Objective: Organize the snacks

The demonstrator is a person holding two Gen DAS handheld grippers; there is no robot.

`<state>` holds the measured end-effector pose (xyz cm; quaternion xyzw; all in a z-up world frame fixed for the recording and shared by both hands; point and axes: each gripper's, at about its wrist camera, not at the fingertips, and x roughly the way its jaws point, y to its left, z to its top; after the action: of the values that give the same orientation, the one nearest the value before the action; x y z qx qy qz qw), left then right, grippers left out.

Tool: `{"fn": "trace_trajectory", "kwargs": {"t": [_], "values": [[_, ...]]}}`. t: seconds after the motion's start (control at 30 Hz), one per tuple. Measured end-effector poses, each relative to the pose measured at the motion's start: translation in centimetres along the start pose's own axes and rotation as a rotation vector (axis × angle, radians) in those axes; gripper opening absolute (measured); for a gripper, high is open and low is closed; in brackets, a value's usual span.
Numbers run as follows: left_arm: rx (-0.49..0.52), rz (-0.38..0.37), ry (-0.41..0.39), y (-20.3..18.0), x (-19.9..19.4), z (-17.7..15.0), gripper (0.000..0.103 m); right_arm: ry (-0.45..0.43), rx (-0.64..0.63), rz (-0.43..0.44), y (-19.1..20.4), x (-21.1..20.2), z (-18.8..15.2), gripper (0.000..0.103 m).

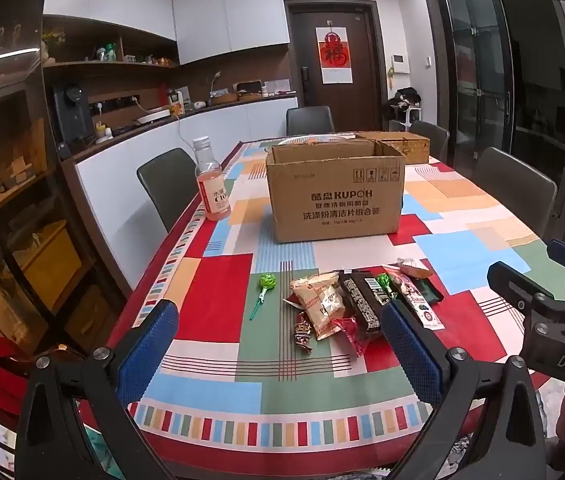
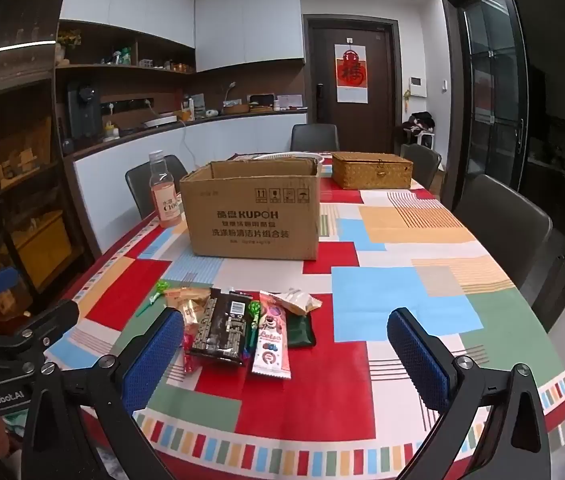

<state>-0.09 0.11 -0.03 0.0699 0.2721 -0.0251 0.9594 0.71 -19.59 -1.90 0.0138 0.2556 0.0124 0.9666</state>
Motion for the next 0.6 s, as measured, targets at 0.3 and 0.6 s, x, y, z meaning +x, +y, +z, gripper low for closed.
{"fn": "trace_trajectory", "kwargs": {"t": [0.3,0.6], "values": [[0.000,0.010,0.000,-0.08,-0.60,0.49,0.103,-0.001,-0.014,-0.002,0.39,-0.27,-0.10,0.103],[-0.020,0.008,-0.015,0.31,-0.88,0.07,0.103,-0.002,-0.024,0.001,0.55,-0.25,-0.19,0.103]]}}
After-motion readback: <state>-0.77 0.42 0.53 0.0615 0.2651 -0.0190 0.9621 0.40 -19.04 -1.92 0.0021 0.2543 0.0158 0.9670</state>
